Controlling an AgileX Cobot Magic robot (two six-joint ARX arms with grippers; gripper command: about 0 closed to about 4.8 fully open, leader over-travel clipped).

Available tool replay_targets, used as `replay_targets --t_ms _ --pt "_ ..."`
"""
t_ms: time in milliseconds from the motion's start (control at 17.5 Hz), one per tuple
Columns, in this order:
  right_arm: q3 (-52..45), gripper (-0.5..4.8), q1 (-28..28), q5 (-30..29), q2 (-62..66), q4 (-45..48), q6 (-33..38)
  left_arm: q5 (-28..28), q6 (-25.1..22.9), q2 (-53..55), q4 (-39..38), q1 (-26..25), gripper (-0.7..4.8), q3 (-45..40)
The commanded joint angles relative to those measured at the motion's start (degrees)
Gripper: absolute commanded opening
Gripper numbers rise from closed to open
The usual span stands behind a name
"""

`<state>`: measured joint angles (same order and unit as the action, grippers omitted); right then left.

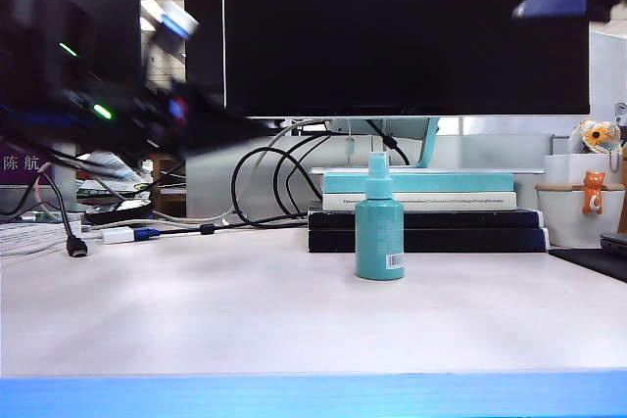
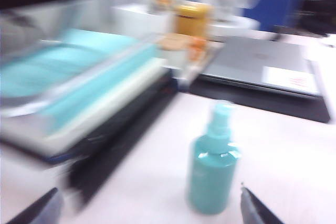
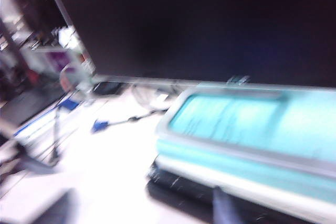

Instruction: Pick up the sprayer with the left hand and remove the lid with the right hand then place it on the table.

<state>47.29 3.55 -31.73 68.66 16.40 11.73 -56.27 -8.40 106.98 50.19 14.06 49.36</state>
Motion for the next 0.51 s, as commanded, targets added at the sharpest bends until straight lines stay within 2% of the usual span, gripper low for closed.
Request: replay_targets --t_ms 57,171,343,514 --pt "0.7 3.93 -1.9 -4.7 2.4 0.3 -0.1 -4.8 -1.7 7.1 0.1 1.2 4.79 5.4" --pt "0.7 3.91 -3.2 -5.1 2.5 -0.3 -0.2 -10.2 -3.6 12.9 0.1 1.6 4.79 8.3" --pt "0.7 3.91 -4.4 -5.7 2.5 -0.1 -0.2 -12.2 -3.3 16.9 0.0 2.9 4.79 11.1" --pt "0.7 3.9 -4.9 -5.8 3.1 0.2 -0.2 -11.6 -4.5 18.4 -0.3 6.9 4.79 13.4"
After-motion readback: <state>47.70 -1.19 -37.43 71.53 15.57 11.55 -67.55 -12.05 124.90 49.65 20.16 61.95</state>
